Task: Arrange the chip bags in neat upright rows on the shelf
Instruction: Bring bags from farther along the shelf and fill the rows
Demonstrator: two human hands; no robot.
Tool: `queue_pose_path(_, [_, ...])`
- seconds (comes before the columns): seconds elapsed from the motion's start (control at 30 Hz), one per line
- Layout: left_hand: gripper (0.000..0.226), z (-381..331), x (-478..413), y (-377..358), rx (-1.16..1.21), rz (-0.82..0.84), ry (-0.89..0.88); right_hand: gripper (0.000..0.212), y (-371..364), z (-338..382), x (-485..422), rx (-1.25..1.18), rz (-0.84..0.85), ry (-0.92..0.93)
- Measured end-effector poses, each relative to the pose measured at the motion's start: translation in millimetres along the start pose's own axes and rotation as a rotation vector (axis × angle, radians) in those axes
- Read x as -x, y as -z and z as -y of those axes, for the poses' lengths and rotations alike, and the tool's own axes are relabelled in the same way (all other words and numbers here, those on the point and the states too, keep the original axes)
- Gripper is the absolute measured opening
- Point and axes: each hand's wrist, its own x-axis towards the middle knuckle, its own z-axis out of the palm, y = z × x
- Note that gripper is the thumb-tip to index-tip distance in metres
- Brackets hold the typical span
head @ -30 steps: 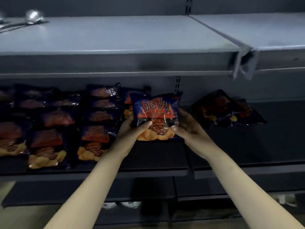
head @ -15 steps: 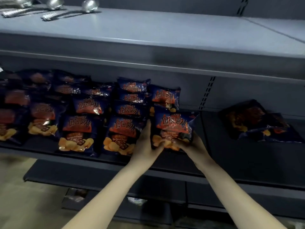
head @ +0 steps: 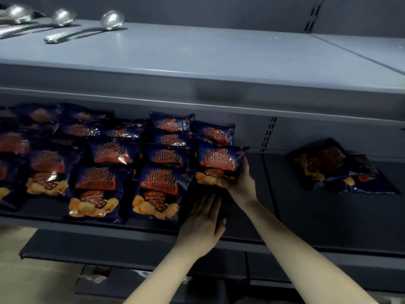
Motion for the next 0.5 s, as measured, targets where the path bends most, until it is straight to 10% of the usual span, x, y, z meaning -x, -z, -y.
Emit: queue_pose_path(0.5, [0.056,-1,0,0,0.001,0.047,0.003,0.092,-16,-18,7,0.155,-0.101,0.074])
